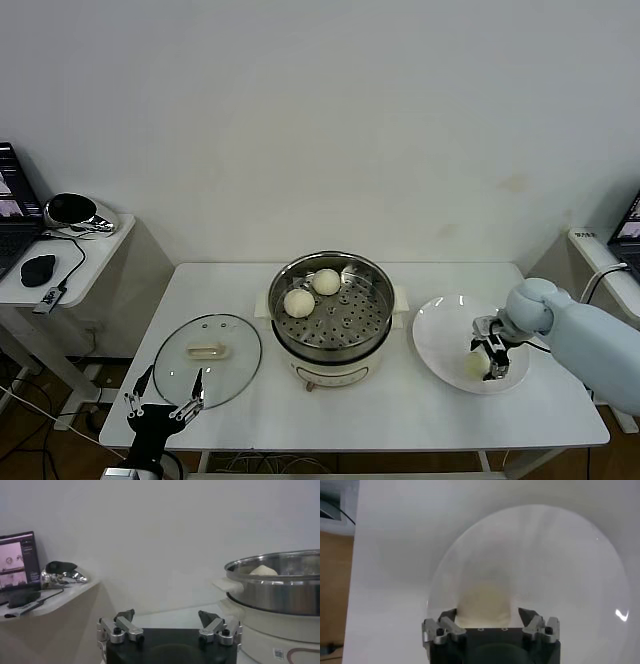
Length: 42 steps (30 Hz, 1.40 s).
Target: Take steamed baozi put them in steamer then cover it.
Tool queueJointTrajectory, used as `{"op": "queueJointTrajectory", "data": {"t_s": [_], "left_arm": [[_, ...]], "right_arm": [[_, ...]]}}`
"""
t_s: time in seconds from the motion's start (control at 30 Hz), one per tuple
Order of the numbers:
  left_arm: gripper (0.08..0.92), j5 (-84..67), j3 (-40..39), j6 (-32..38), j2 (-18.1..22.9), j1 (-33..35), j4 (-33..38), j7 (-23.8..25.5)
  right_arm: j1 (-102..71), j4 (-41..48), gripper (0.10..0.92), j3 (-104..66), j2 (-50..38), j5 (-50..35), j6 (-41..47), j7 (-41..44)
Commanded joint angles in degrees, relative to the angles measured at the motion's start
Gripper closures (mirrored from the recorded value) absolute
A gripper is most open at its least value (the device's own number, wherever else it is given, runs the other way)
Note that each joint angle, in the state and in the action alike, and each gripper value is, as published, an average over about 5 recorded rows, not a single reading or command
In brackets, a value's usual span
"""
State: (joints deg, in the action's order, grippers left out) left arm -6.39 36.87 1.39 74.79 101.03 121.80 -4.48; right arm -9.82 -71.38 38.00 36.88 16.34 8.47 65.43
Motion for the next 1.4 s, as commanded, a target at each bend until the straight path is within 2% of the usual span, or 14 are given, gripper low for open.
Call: {"op": "queueJointTrajectory", "data": {"t_s": [0.03, 0.23, 0.47, 0.63, 0.9, 1.1, 1.4], "left_arm": [[0.177, 0.1, -0.2, 0.0, 0.1, 0.1, 0.1, 0.0], [0.177, 0.1, -0.2, -0.1, -0.1, 0.1, 0.3, 0.0], [0.177, -0.1, -0.3, -0.1, -0.4, -0.3, 0.4, 0.0], [0.177, -0.2, -0.4, -0.1, -0.8, -0.7, 0.3, 0.0], [0.177, -0.8, -0.1, -0.1, -1.1, -1.0, 0.8, 0.0], [0.177, -1.2, 0.6, 0.0, -1.1, -0.9, 0.8, -0.1], [0.177, -1.2, 0.9, 0.0, -0.1, -0.9, 1.5, -0.1]], "right_arm": [[-0.4, 1.0, 0.38, -0.4, 1.1, 0.4, 0.2, 0.2], [3.0, -0.4, 0.467, 1.0, -0.1, -1.1, 0.1, 1.5], [15.4, -2.8, 0.505, 4.1, -2.7, -8.2, 0.7, 4.7], [25.9, -2.6, 0.515, 5.9, -1.1, -13.6, 1.4, 5.9], [40.8, -4.1, 0.513, 15.2, 7.9, -20.6, 1.2, 2.2], [43.9, -3.8, 0.508, 22.1, 17.0, -28.4, -3.5, -2.4], [41.1, -1.4, 0.504, 29.3, 28.8, -28.9, -13.7, -2.6]]}}
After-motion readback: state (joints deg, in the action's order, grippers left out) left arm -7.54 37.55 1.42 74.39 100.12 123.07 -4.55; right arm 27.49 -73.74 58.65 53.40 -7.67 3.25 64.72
